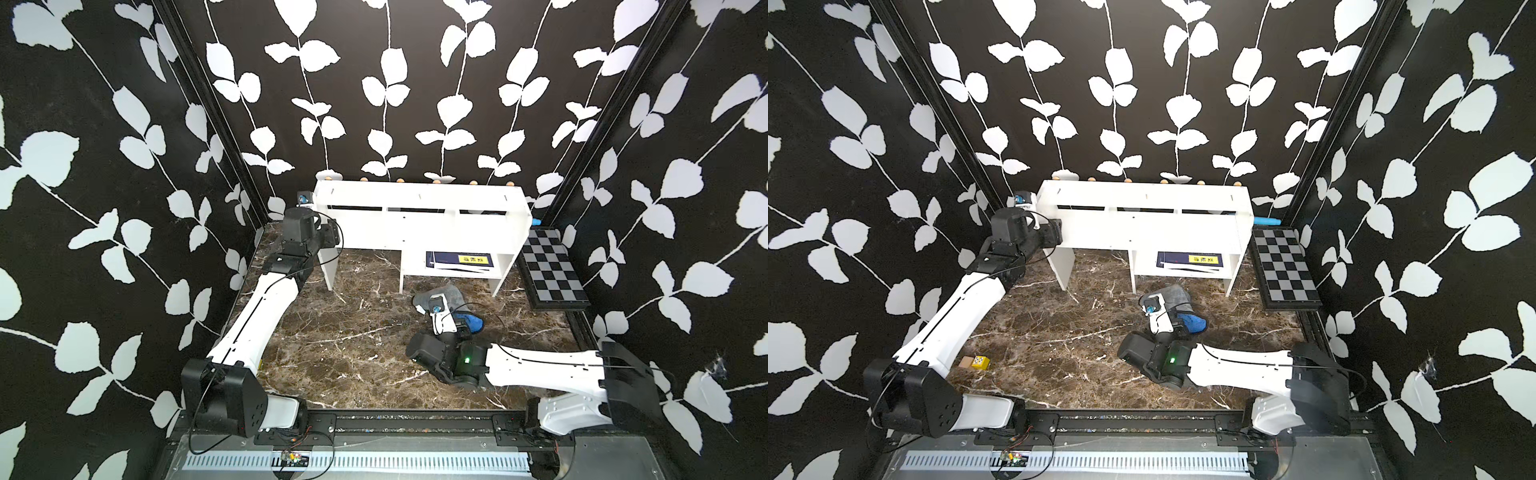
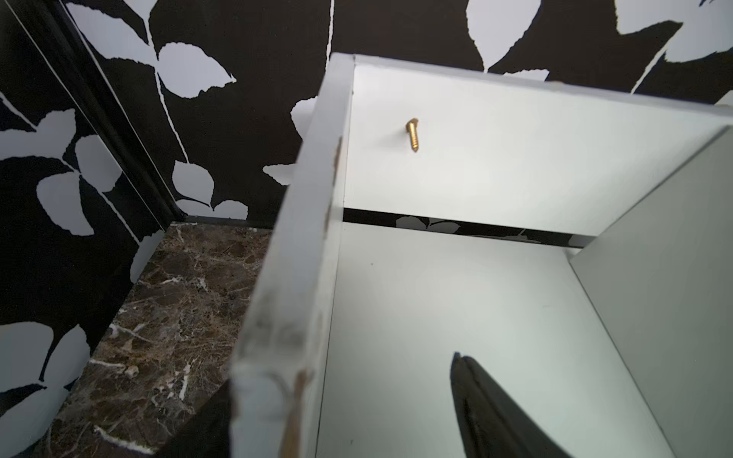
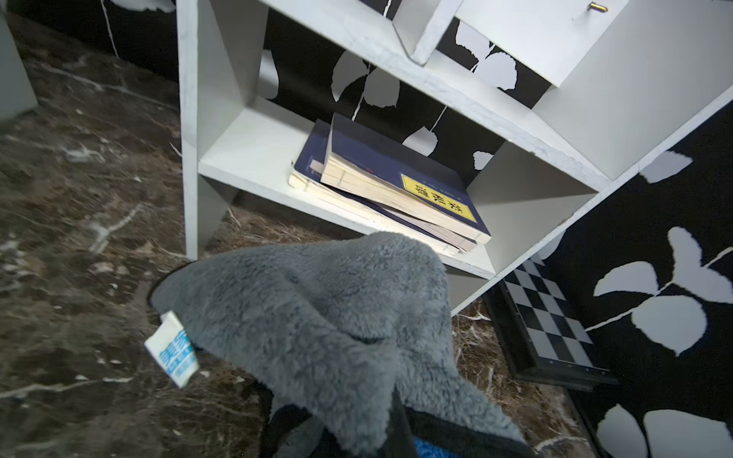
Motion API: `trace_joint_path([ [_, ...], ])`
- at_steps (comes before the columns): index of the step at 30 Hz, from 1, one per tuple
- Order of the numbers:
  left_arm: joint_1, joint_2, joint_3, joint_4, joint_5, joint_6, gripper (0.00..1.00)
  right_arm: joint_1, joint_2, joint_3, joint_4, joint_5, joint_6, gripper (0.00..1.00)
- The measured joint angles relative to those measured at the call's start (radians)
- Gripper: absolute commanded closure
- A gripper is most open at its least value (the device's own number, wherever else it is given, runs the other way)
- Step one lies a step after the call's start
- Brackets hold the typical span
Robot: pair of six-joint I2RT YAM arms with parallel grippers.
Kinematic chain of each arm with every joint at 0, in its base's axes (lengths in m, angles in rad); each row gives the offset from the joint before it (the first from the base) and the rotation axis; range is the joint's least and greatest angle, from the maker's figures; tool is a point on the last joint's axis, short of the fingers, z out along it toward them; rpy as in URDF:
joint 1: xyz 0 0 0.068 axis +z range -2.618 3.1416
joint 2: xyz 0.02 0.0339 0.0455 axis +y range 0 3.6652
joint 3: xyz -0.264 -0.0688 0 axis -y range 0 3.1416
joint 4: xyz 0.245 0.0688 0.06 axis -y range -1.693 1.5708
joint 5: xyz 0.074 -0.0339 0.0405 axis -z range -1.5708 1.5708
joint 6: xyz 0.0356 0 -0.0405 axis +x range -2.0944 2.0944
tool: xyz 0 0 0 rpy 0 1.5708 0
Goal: Wipe the bookshelf clean with a cloth
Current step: Hold the shelf at the center of the board, then wipe the dust from the shelf.
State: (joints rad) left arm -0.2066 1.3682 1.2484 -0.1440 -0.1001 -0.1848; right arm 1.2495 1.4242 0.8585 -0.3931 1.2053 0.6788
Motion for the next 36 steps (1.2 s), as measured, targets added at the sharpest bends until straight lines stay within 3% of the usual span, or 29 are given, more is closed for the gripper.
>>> trace_joint_path([
  [6, 0.007, 0.0, -0.061, 0.086, -0.013, 0.007, 0.64, -0.036, 0.017, -0.094, 0.067, 0.006, 0.124, 1.0],
  [10, 0.014, 0.0, -0.071, 0.111, -0.039, 0.013, 0.79, -0.111, 0.042, -0.184, 0.233, -0.023, 0.046, 1.0],
  [13, 0.018, 0.0, -0.081, 0.127, -0.045, 0.04, 0.87, -0.162, 0.143, -0.12, 0.309, 0.02, -0.063, 1.0],
  [20, 0.013, -0.009, -0.106, 0.164, -0.036, 0.095, 0.93, -0.332, 0.404, 0.106, 0.305, 0.08, -0.12, 1.0],
  [26, 0.013, -0.011, -0.111, 0.173, -0.035, 0.1, 1.0, -0.447, 0.41, 0.082, 0.386, 0.031, -0.212, 1.0],
  [36, 0.013, -0.014, -0.122, 0.189, -0.041, 0.104, 1.0, -0.541, 0.407, 0.034, 0.501, 0.005, -0.261, 1.0],
])
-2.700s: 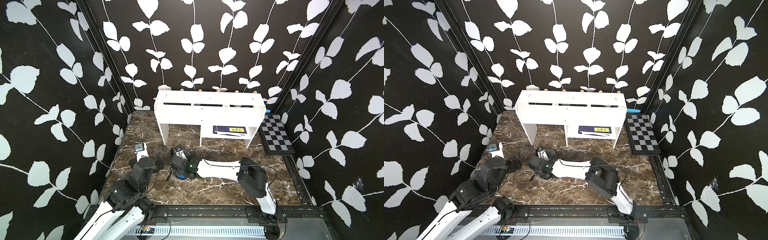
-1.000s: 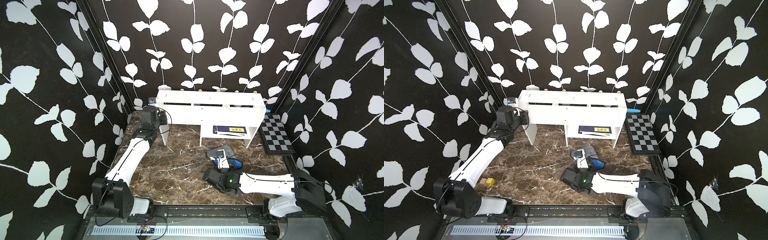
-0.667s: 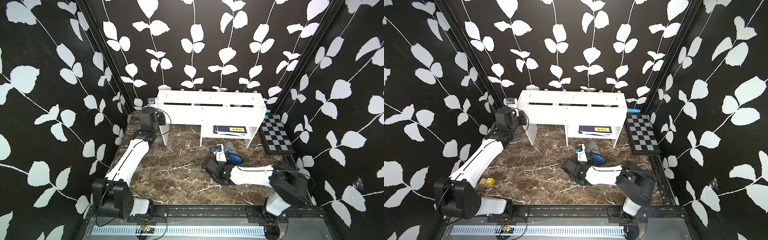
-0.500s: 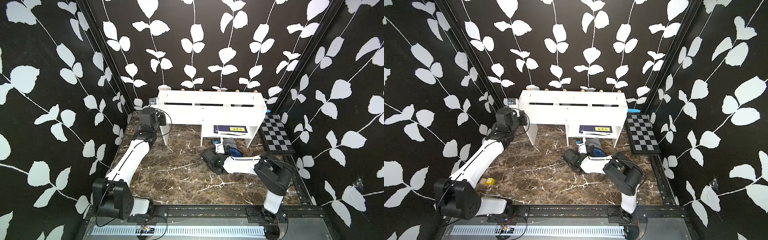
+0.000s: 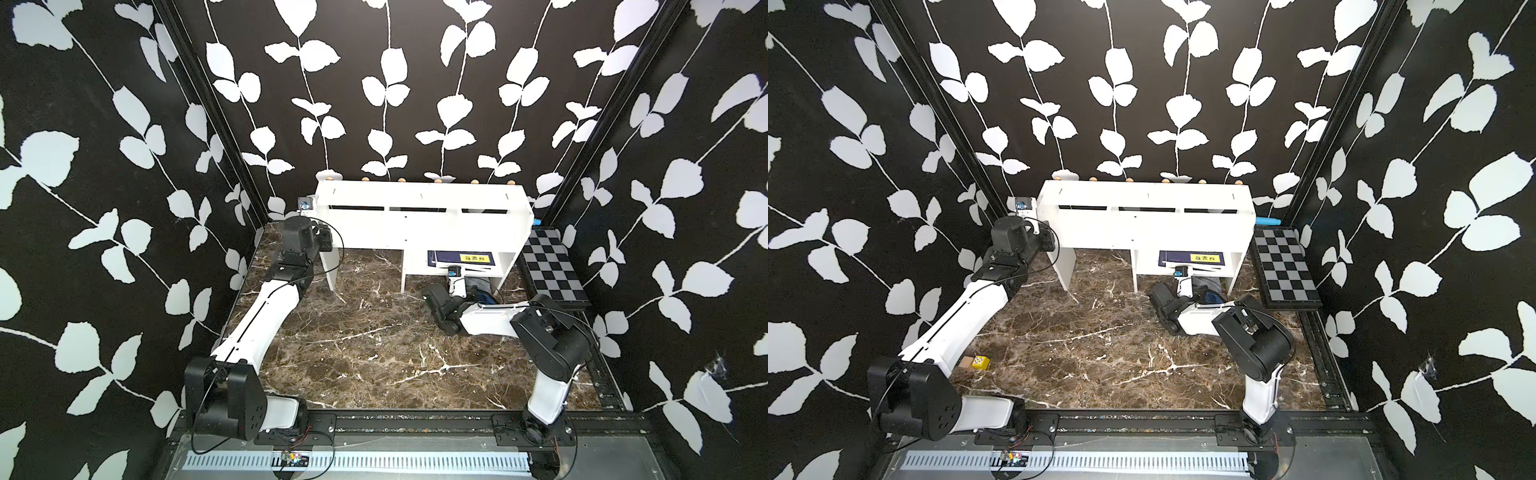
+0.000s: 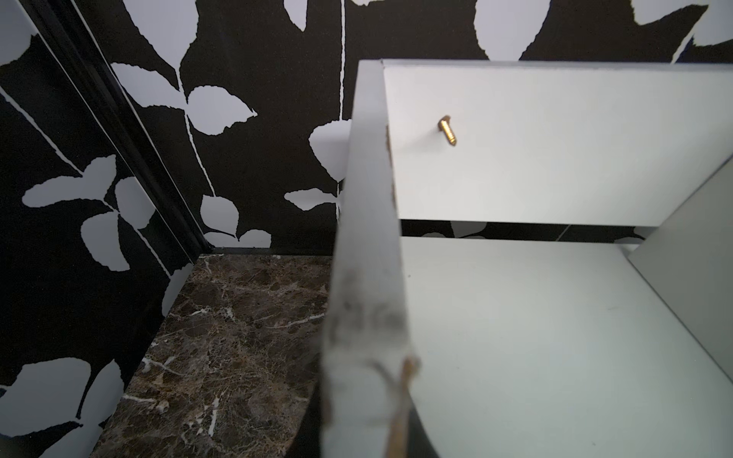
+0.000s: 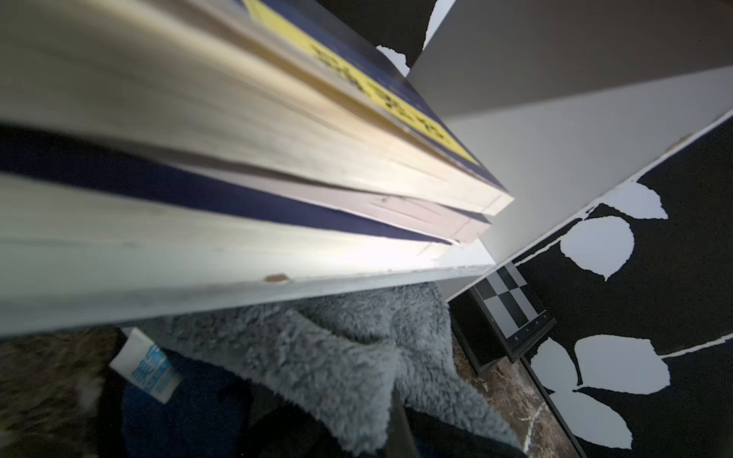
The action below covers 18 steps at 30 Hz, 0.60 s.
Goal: Wipe the bookshelf clean with a cloth
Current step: Wipe the dust from the shelf.
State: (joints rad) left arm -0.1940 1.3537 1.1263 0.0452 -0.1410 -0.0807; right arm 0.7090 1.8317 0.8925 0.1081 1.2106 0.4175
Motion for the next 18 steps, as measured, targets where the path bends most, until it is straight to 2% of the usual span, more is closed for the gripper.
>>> trace_joint_path([
  [6, -0.001, -0.003, -0.009, 0.014, -0.002, 0.003, 1.0, -0.039, -0.014, 0.014, -0.058, 0.027, 0.1, 1.0],
  [14, -0.002, -0.009, -0.021, 0.03, -0.005, 0.007, 1.0, -0.121, -0.085, -0.043, -0.062, -0.12, 0.207, 1.0],
  [18, -0.002, -0.01, -0.023, 0.033, -0.005, 0.007, 1.0, -0.121, -0.096, -0.089, -0.07, -0.137, 0.265, 1.0],
])
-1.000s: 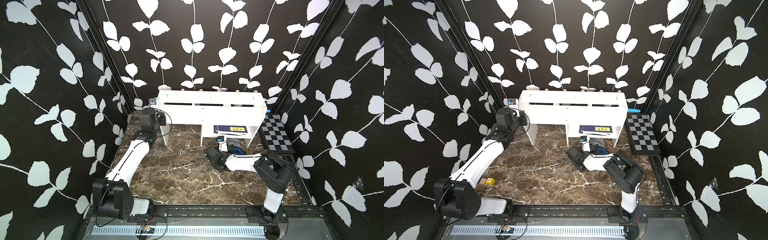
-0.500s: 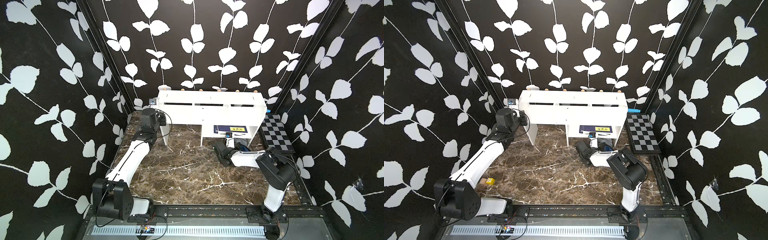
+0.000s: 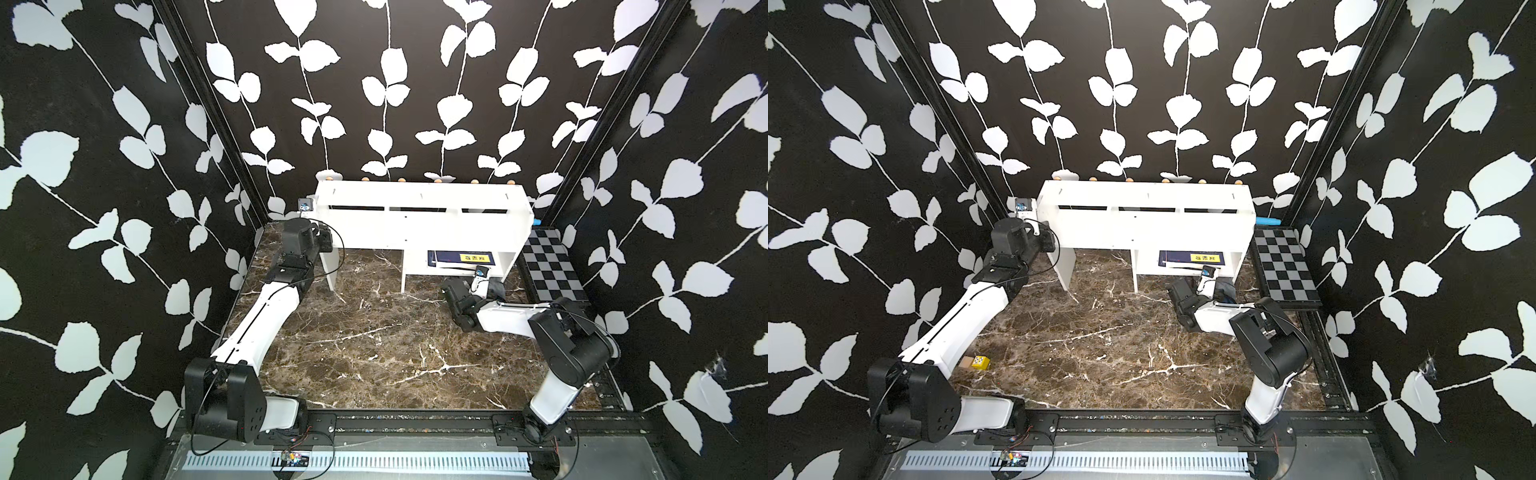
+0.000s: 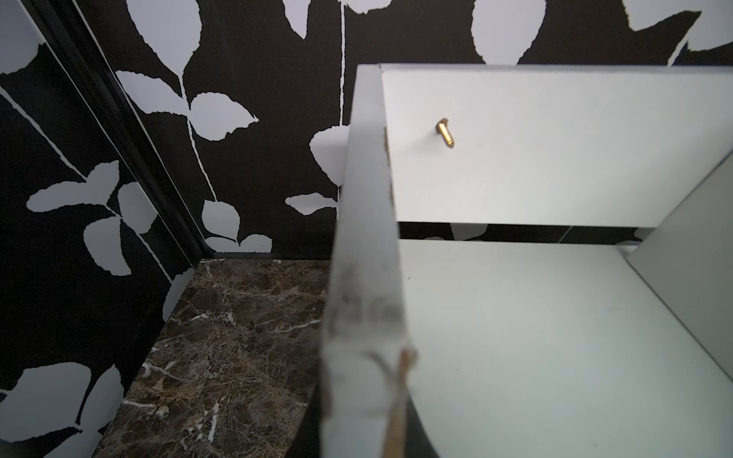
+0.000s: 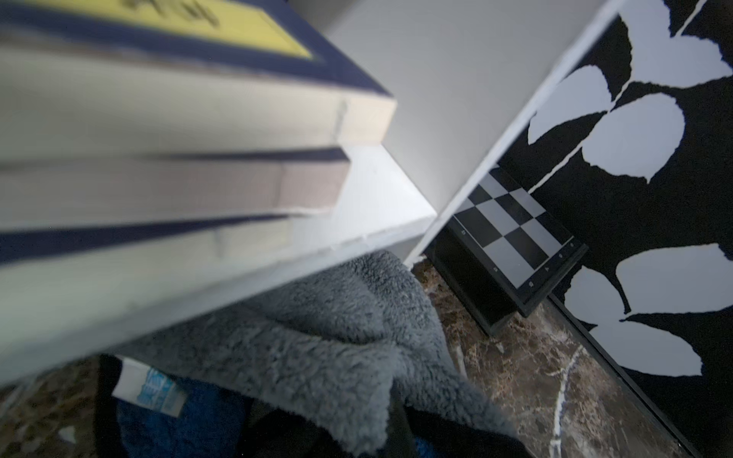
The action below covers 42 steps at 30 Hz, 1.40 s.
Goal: Wipe the bookshelf clean with a cloth
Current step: Wipe the dust from the shelf.
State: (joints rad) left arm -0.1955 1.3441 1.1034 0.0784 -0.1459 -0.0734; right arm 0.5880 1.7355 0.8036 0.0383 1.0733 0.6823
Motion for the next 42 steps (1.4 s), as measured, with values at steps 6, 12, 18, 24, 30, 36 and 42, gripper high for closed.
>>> trace_joint_path([
  [6, 0.0, 0.0, -0.003, 0.004, 0.0, 0.002, 1.0, -0.006, -0.097, -0.053, 0.042, -0.005, -0.009, 1.0],
  [12, 0.0, -0.005, -0.011, 0.012, 0.0, 0.003, 1.0, -0.035, -0.153, -0.071, 0.138, -0.029, -0.039, 1.0],
  [18, 0.0, -0.006, -0.012, 0.014, 0.0, 0.004, 1.0, -0.046, -0.095, -0.092, 0.15, -0.098, -0.013, 1.0],
  [24, 0.0, -0.006, -0.013, 0.014, 0.001, 0.005, 1.0, -0.053, -0.087, -0.114, 0.234, -0.277, 0.004, 1.0],
  [30, 0.0, -0.008, -0.017, 0.02, 0.013, 0.004, 1.0, 0.008, -0.032, -0.119, 0.365, -0.448, 0.013, 1.0],
  [36, 0.001, -0.017, -0.029, 0.03, 0.025, 0.005, 1.0, 0.118, 0.081, 0.003, 0.446, -0.538, -0.021, 1.0],
  [42, 0.001, -0.019, -0.039, 0.047, 0.031, 0.004, 1.0, 0.154, 0.158, 0.112, 0.495, -0.611, -0.028, 1.0],
])
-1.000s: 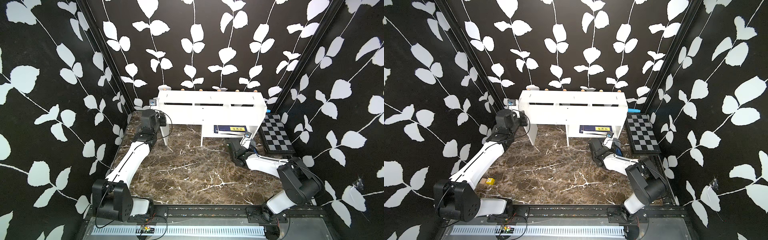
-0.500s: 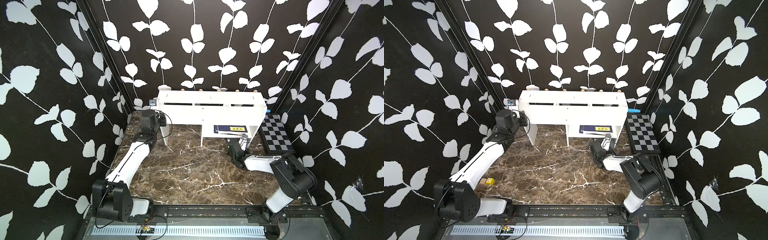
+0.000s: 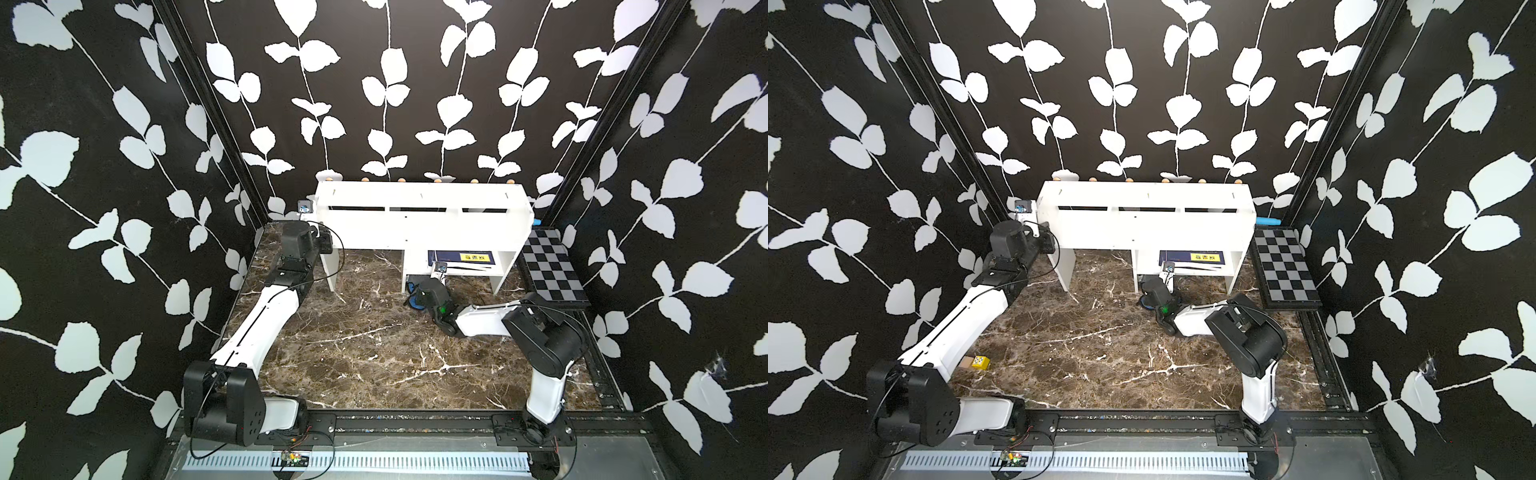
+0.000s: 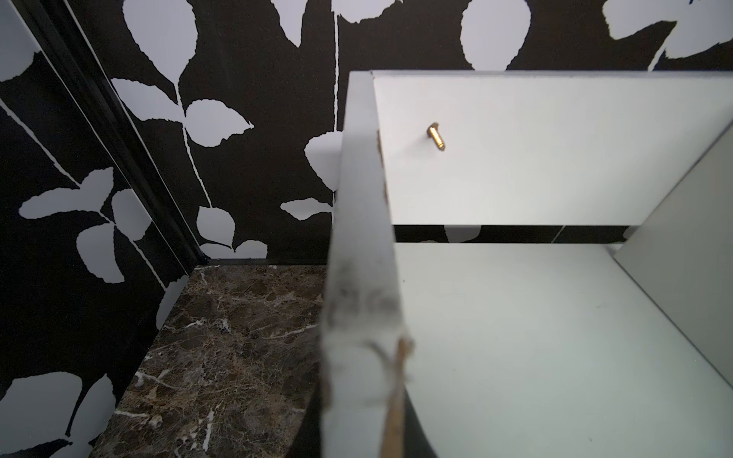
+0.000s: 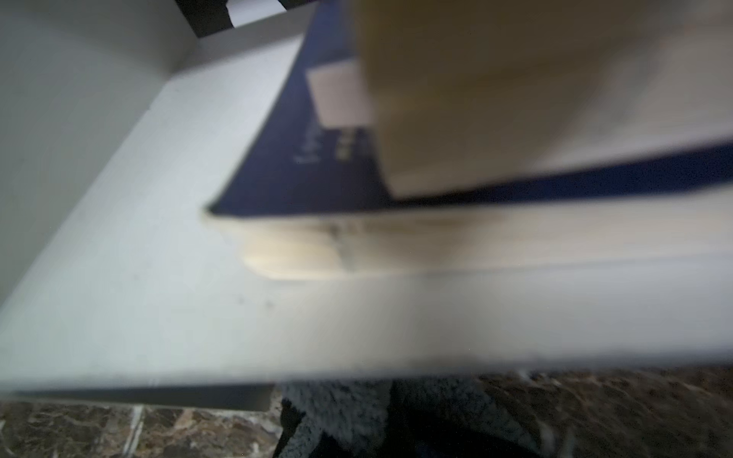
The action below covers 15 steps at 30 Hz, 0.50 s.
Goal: Wipe the bookshelf clean with a cloth
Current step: Wipe the dust from the shelf.
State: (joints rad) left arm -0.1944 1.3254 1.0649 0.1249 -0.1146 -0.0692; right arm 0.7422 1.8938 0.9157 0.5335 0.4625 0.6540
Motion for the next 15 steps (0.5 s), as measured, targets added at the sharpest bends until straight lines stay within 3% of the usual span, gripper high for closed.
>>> trace_joint_path([
  [15, 0.0, -0.002, -0.006, 0.011, 0.003, 0.001, 1.0, 0.032, 0.019, 0.015, 0.152, -0.05, -0.056, 1.0],
])
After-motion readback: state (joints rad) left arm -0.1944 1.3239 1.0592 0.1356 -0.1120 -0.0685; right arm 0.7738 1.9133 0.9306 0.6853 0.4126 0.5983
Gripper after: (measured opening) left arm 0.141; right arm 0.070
